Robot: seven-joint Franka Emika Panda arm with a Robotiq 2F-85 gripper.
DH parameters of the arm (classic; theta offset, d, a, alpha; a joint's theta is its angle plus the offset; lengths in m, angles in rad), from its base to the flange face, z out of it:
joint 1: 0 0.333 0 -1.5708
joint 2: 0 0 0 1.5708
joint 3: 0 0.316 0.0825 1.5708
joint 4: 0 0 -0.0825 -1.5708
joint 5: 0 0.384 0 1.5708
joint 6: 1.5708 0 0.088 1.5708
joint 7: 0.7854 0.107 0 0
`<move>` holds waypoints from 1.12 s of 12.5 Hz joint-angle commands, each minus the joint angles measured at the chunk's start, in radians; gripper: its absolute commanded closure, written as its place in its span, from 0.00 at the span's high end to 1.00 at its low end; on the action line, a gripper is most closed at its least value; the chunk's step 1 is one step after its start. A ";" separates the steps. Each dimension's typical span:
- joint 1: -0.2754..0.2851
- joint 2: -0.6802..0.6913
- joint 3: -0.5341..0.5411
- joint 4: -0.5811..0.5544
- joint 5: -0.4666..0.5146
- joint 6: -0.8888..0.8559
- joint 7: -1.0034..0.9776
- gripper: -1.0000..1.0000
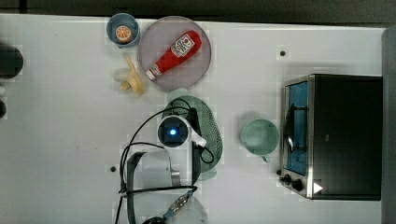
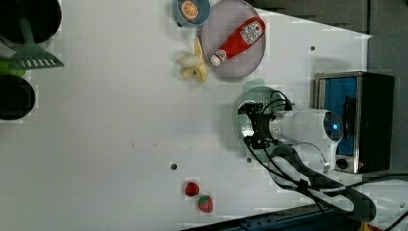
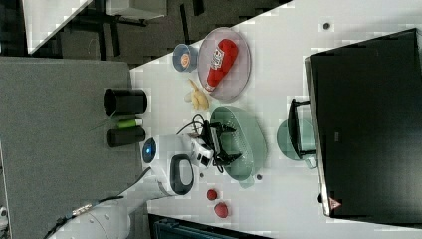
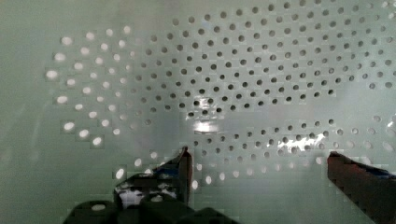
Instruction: Drag strainer right to left.
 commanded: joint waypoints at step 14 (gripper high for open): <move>0.296 0.101 0.030 0.242 0.114 -0.152 0.450 1.00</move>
